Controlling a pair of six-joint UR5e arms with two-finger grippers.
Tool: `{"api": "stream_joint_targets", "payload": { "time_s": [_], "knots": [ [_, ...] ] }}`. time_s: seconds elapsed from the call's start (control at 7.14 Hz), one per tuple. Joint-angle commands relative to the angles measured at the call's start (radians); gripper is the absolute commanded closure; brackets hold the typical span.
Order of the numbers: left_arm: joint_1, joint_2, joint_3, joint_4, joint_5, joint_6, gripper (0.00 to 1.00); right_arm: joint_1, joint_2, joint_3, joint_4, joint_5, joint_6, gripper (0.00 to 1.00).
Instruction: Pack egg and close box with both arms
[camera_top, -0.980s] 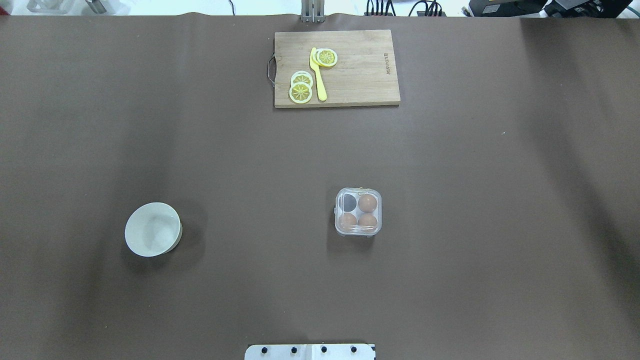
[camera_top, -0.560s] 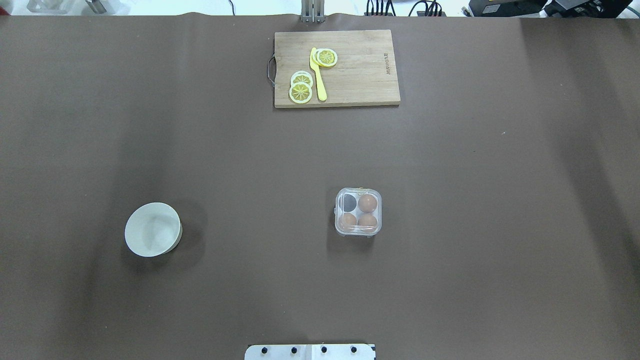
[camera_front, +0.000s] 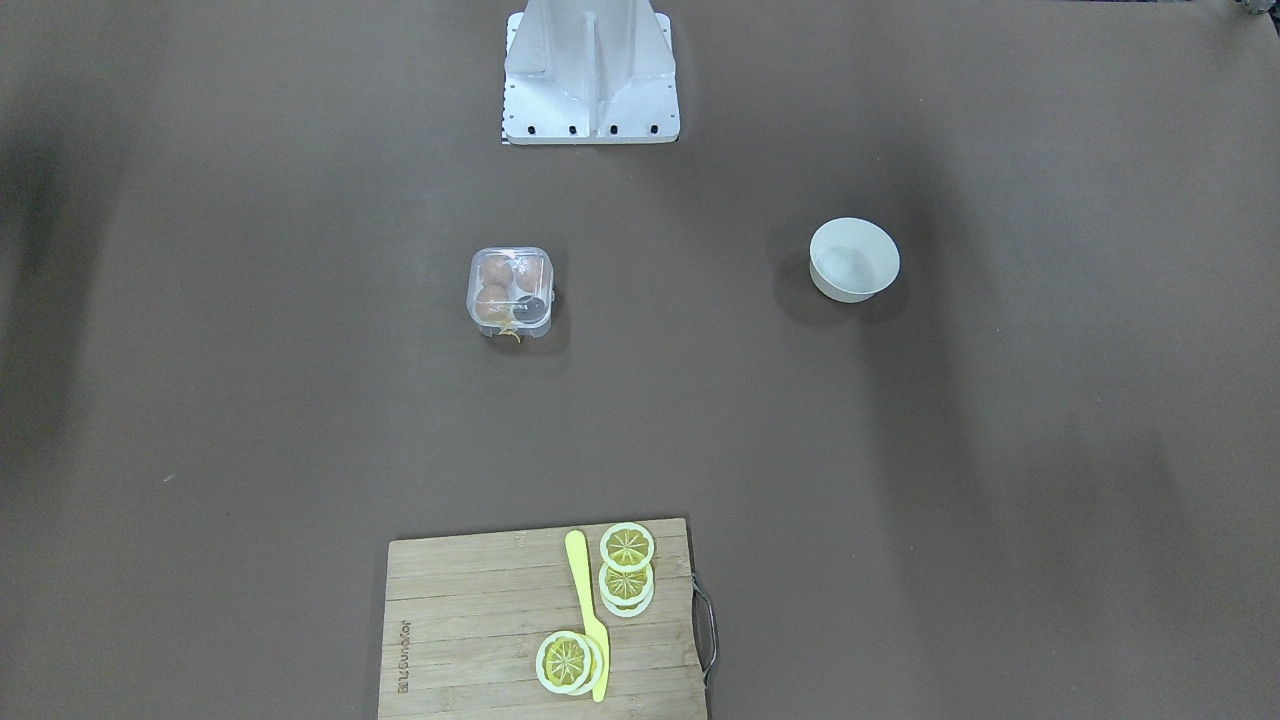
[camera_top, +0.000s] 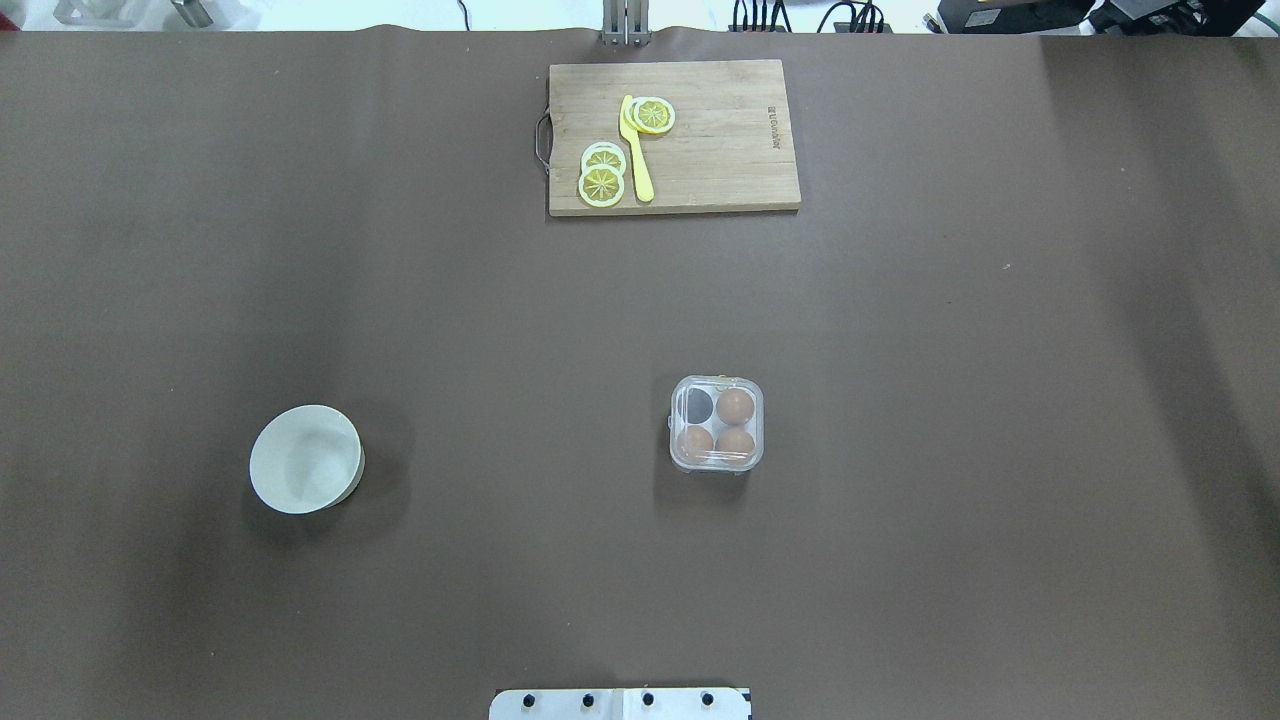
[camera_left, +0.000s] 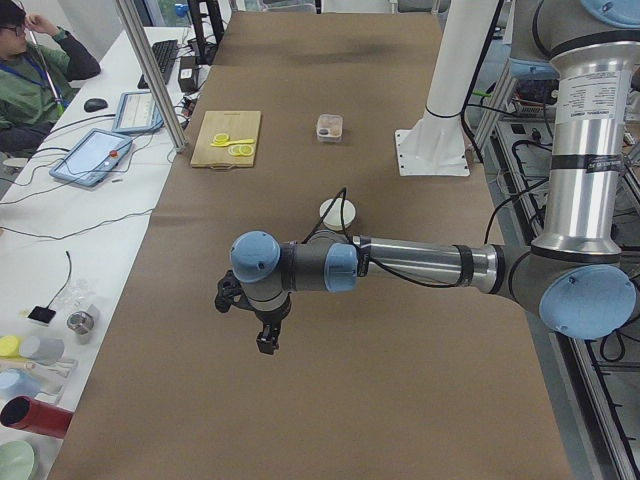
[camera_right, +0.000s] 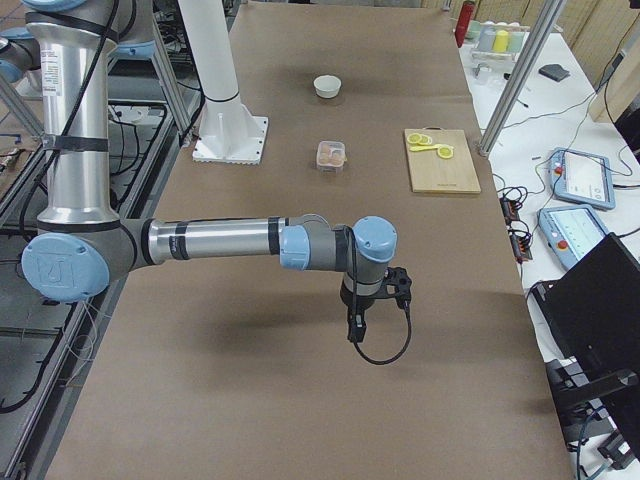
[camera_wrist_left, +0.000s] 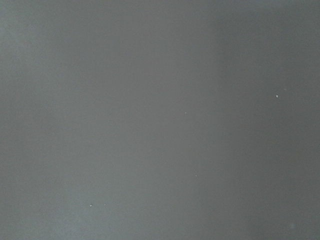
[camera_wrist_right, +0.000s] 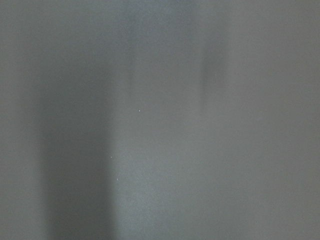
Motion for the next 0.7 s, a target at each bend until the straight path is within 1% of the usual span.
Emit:
{"api": "stream_joint_targets", "payload": {
  "time_s": [0.0,0.56],
  "knots": [
    [-0.001,0.006,-0.018,-0.002,-0.008,-0.001,0.02,-0.001,-0.004,0.028,0.000,0.003,0.033,0.00],
    [0.001,0.010,-0.022,-0.002,-0.005,-0.005,0.02,-0.001,-0.003,0.033,0.000,0.004,0.033,0.00]
  ]
}}
